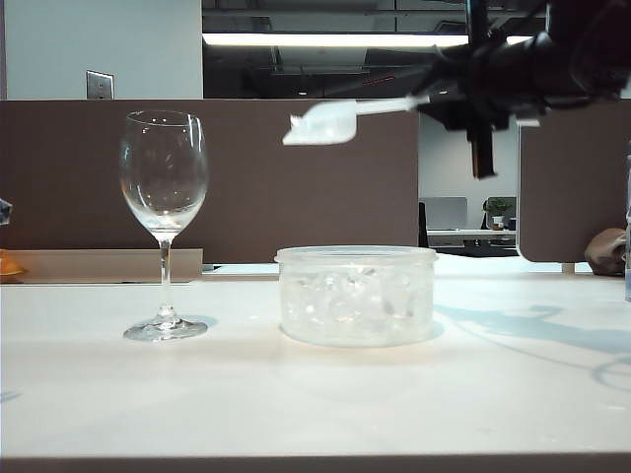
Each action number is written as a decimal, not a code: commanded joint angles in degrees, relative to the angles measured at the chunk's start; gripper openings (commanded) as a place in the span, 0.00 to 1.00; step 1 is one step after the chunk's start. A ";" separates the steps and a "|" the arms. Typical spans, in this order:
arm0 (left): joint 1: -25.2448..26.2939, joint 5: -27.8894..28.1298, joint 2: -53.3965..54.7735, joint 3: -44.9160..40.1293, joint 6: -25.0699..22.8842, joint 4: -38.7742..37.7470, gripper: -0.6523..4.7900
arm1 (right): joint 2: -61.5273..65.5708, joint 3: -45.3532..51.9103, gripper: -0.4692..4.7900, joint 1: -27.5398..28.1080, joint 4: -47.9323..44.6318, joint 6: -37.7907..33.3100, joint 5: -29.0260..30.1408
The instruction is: Pick up an ice shovel filled with ice cubes and pour the ice from the shovel into the glass.
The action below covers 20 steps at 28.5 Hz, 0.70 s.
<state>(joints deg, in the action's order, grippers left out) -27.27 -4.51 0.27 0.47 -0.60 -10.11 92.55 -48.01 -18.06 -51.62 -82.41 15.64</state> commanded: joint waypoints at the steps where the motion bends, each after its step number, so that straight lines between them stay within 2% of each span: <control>1: 0.09 -0.24 0.07 0.02 -0.24 -0.13 0.17 | -0.39 -3.08 0.08 -0.44 0.37 1.66 1.22; 11: 0.09 -0.26 0.07 0.04 -0.24 -0.13 0.17 | -0.33 -11.98 0.08 -3.93 10.01 4.59 1.88; 20: 0.09 -0.24 0.07 0.04 -0.24 -0.13 0.17 | 1.73 -15.54 0.08 -8.11 11.30 4.68 0.98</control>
<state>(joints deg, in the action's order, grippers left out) -27.27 -4.54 0.30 0.47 -0.60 -10.11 94.15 -62.46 -25.67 -39.33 -78.06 16.69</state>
